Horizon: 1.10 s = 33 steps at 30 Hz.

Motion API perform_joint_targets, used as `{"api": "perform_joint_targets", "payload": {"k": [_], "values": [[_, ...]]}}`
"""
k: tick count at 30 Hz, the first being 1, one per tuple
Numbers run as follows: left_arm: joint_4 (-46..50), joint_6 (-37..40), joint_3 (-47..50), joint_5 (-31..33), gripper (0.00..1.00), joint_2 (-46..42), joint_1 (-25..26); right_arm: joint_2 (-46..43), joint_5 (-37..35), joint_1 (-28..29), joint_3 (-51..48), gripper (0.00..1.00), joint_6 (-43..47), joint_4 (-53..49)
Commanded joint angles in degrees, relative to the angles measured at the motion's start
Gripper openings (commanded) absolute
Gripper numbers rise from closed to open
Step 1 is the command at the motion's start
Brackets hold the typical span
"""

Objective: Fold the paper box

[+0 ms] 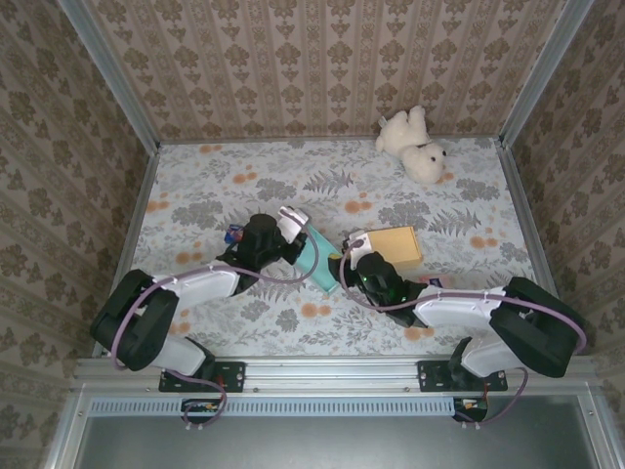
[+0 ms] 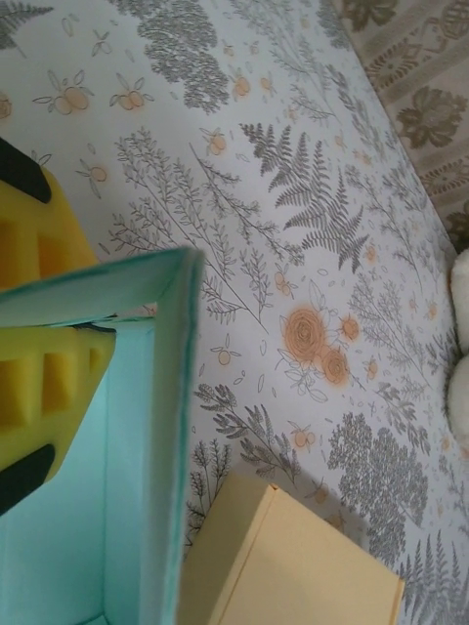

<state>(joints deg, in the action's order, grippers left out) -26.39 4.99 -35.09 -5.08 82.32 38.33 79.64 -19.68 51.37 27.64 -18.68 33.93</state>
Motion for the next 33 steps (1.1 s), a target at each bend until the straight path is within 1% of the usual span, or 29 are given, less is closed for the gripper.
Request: {"api": "perform_joint_targets", "payload": {"k": [1,8,14,19,22,25,30,33], "values": [[1.18,-5.8,0.75,0.78,0.0,-1.5,1.84,2.8,-1.47,1.53,0.14,0.39,-1.63,-2.04],[0.14,-10.59,4.35,0.96,0.0,-3.08,2.72,4.2,-4.61,2.75,0.13,0.39,-1.59,-1.77],[-2.12,-12.58,7.85,1.88,0.0,-3.67,3.46,5.84,-5.94,3.71,0.73,0.39,-3.44,-1.02],[-4.54,-13.96,10.66,4.21,0.0,-3.62,3.79,5.73,-6.18,3.97,1.7,0.4,-10.52,-2.7],[-4.37,-13.78,11.48,5.96,0.0,-4.31,3.93,4.69,-8.04,4.0,3.13,0.5,-16.39,-7.82],[-4.28,-13.4,12.13,7.5,0.0,-5.25,3.95,2.91,-8.69,4.08,3.57,0.52,-20.31,-11.38],[-4.54,-12.44,12.54,7.39,0.0,-5.53,4.2,0.44,-8.55,4.18,4.2,0.54,-24.18,-15.85],[-4.65,-12.38,12.42,7.28,0.0,-5.34,4.62,-0.45,-7.89,4.17,5.29,0.57,-26.37,-19.1]]}}
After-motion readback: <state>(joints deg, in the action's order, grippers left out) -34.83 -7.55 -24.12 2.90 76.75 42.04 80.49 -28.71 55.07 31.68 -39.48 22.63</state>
